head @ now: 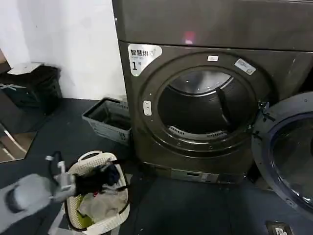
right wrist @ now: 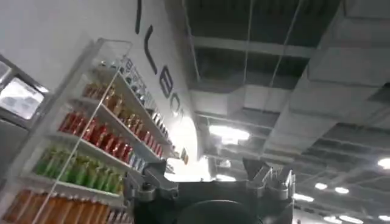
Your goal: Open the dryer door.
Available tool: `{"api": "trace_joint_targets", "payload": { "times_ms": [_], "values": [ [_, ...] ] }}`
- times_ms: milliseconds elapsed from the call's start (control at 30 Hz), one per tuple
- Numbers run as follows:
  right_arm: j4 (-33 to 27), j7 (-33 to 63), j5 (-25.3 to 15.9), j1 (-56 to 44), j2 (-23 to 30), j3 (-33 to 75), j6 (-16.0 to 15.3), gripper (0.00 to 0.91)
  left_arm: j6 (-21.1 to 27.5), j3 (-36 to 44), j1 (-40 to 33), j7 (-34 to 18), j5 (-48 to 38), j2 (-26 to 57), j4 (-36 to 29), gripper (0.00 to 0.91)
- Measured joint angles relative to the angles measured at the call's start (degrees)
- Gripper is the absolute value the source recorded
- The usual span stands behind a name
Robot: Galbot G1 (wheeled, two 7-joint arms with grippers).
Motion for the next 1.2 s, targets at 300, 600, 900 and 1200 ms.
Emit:
{"api": "trace_joint_targets", "payload": {
  "times_ms": [300,600,900,1200],
  "values": [
    [-0.3,-0.66,-0.63,1.89,-0.36,-0.61,0.41,0.907,0.3,0.44,4.44,0.46,7.61,10.12,2.46,0.907],
    [-0.88,-0.88,-0.49,2.1,-0.91,-0.63,0.55,0.907,0.85,0.15,5.55,3.39,11.82,13.34,5.78,0.907],
    [-0.37,-1.6,0.28,1.79,-0.48,-0.51,0.88,0.907,2.11,-6.93,11.23,3.66,11.9,14.25,7.12,0.907],
    [0.95,-1.7,2.0,1.39,-0.28,0.47,0.65,0.907,1.46,-20.6,25.32,4.5,12.3,14.3,9.25,0.907]
  ]
}}
